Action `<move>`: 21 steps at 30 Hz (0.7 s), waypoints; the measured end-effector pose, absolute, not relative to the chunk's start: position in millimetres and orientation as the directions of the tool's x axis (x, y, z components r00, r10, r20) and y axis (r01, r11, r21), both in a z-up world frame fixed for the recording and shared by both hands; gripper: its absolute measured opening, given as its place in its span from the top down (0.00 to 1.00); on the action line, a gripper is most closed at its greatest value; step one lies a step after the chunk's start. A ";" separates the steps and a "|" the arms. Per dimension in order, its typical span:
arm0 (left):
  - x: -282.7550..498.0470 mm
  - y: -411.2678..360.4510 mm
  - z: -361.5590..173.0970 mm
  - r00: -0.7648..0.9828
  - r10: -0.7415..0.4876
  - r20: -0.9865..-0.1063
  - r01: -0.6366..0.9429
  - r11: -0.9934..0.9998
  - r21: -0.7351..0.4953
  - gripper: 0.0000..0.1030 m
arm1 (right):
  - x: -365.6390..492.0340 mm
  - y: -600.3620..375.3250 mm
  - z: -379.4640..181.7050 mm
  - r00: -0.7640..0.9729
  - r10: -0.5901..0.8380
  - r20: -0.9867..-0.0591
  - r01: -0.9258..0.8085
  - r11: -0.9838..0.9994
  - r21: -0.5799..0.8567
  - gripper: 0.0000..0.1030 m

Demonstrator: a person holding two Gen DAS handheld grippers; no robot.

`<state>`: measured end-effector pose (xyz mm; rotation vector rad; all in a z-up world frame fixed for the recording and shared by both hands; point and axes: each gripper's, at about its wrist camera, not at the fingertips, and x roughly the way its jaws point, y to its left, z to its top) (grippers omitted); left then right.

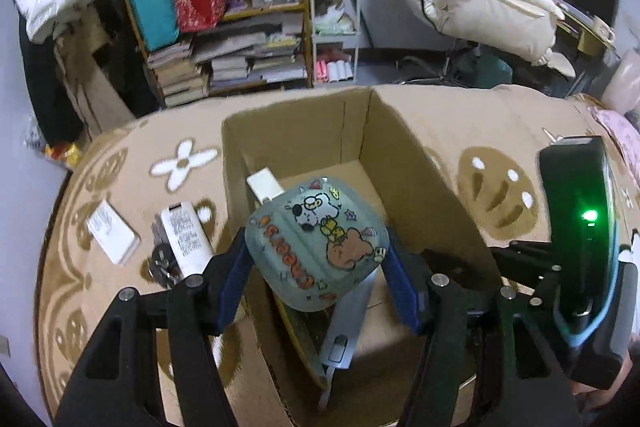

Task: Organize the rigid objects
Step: 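Open the left tool to drop the earbud case into the box, then move the left tool back to the white remote on the rug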

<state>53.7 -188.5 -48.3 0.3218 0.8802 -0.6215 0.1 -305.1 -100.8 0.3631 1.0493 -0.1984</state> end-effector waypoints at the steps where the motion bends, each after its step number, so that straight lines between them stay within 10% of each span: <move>1: 54.5 -187.1 -49.0 0.480 -0.366 -0.797 0.621 0.784 0.014 0.39 | 0.1 -305.1 -100.8 0.488 0.012 -0.873 0.330 0.923 0.198 0.89; 21: 69.4 -151.8 -9.6 0.593 -0.300 -0.747 0.553 0.826 0.107 0.02 | 2.3 -308.0 -101.7 0.479 0.013 -0.878 0.328 0.925 0.193 0.89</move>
